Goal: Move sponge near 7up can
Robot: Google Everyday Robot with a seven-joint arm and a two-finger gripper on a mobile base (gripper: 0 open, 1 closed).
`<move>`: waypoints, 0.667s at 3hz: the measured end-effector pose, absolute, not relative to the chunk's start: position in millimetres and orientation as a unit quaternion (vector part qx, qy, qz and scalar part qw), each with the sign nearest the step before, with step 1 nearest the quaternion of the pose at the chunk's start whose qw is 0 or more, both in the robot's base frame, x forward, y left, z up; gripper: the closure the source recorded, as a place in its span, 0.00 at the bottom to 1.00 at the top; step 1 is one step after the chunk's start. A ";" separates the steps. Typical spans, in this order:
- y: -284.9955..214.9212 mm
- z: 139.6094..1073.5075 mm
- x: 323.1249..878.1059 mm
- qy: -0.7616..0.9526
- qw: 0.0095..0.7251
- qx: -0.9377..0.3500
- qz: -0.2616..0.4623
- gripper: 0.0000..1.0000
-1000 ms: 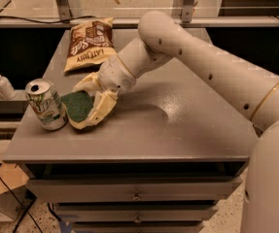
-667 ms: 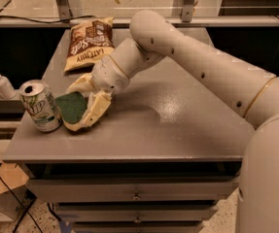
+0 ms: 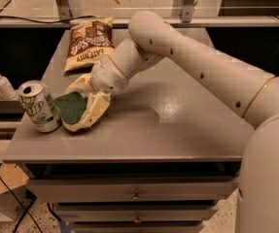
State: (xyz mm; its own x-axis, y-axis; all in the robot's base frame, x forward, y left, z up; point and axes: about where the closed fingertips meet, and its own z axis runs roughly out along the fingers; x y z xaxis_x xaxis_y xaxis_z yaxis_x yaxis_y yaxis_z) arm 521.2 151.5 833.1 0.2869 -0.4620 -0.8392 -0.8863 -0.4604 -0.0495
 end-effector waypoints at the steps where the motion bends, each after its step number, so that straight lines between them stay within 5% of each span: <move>1: 153.2 832.5 520.3 0.444 0.266 -0.757 0.398 0.00; 2: 153.3 832.4 520.2 0.444 0.266 -0.757 0.399 0.00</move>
Offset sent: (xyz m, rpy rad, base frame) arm -0.0009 0.0016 -0.0006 0.0000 0.0012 0.0032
